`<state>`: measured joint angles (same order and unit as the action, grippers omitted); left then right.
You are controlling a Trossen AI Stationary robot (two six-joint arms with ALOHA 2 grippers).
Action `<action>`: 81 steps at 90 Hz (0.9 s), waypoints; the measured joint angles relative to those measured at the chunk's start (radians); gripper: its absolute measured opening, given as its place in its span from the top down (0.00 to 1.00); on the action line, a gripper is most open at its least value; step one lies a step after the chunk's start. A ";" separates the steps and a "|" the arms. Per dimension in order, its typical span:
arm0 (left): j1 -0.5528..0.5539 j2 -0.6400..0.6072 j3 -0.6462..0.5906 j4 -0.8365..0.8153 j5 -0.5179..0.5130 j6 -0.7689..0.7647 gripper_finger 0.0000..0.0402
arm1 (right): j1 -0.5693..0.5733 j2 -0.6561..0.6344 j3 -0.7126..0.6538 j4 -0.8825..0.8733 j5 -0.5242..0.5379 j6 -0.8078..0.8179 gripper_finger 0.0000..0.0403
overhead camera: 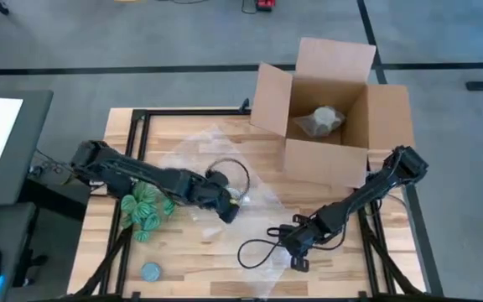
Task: Wrap mug
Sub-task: Wrap the blue mug with bubble wrap
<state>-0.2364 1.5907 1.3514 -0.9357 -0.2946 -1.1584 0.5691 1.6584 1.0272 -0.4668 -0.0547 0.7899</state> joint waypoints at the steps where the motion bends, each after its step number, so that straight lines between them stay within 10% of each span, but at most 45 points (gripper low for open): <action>1: 0.005 -0.006 0.000 -0.019 -0.007 -0.002 0.64 | 0.000 -0.002 0.000 0.001 0.000 -0.001 0.97; 26: 0.267 -0.030 -0.002 -0.375 -0.037 0.183 0.63 | -0.014 -0.002 0.000 0.011 0.001 -0.004 0.97; 81: 0.860 -0.020 -0.336 -0.090 0.213 0.737 0.34 | -0.017 -0.002 0.000 0.010 0.000 0.066 0.97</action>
<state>0.6231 1.5707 1.0154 -1.0259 -0.0817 -0.4211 0.5518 1.6566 1.0271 -0.4565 -0.0544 0.8560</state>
